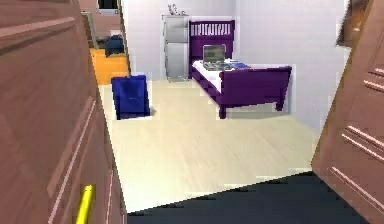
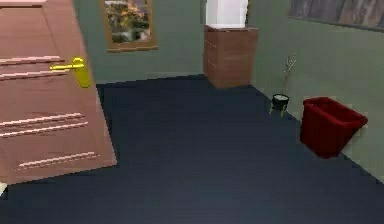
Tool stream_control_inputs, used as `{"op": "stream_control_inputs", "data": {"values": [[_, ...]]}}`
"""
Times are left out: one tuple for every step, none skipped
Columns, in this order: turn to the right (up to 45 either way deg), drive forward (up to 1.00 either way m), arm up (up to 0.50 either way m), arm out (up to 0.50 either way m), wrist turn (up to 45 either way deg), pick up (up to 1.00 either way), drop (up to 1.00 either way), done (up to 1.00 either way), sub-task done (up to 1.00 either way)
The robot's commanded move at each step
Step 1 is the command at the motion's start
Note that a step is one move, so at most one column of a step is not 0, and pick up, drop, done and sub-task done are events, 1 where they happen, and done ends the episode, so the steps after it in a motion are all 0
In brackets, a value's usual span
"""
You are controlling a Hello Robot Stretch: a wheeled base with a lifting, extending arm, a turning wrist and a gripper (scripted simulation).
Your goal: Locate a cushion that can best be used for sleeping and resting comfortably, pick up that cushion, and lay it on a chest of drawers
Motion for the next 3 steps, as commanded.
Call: {"op": "stream_control_inputs", "data": {"values": [[45.0,0.0,0.0,0.0,0.0,0.0,0.0,0.0,0.0],[45.0,0.0,0.0,0.0,0.0,0.0,0.0,0.0,0.0],[45.0,0.0,0.0,0.0,0.0,0.0,0.0,0.0,0.0]]}}
